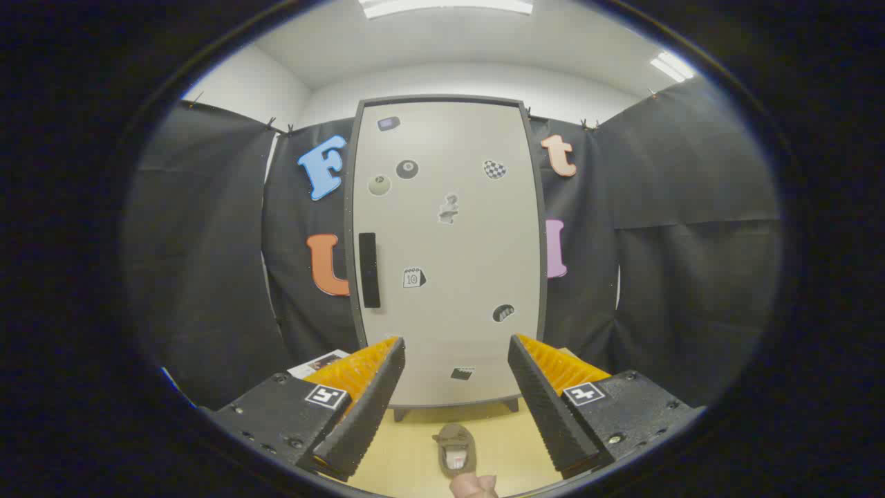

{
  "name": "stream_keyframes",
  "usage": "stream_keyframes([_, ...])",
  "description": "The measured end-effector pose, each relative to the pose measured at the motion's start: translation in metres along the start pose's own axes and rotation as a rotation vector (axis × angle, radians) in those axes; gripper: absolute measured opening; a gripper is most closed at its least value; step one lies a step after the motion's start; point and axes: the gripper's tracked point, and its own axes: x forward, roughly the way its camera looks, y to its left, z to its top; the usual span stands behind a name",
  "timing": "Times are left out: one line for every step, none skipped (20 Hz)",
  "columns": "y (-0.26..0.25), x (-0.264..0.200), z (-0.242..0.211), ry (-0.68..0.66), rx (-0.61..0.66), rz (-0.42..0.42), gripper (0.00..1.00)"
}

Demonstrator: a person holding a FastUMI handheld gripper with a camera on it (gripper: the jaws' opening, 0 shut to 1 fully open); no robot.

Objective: Open the shoe cabinet door, grab the shoes and put them into the shoe cabinet, then close the shoe cabinet door.

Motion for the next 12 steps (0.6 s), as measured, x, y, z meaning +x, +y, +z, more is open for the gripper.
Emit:
stream_keyframes([-0.001,0.000,0.004,-0.014,-0.006,-0.003,0.99])
stream_keyframes([-0.002,-0.002,0.007,-0.024,-0.017,-0.009,0.99])
stream_keyframes([-0.004,-0.003,0.007,-0.026,-0.026,-0.014,0.99])
stream_keyframes([-0.003,-0.004,0.008,-0.024,-0.027,-0.011,0.99])
stream_keyframes([-0.003,-0.004,0.009,-0.029,-0.024,-0.008,0.99])
stream_keyframes([-0.003,-0.005,0.012,-0.037,-0.027,-0.010,0.99])
stream_keyframes([-0.003,-0.004,0.012,-0.036,-0.033,-0.013,0.98])
stream_keyframes([-0.002,-0.004,0.012,-0.035,-0.039,-0.009,0.99])
stream_keyframes([0.000,-0.003,0.014,-0.041,-0.042,-0.005,0.99])
stream_keyframes([0.001,-0.002,0.016,-0.045,-0.048,-0.006,0.99])
stream_keyframes([0.001,0.000,0.017,-0.045,-0.056,-0.006,0.99])
stream_keyframes([0.001,0.003,0.019,-0.050,-0.059,-0.006,0.99])
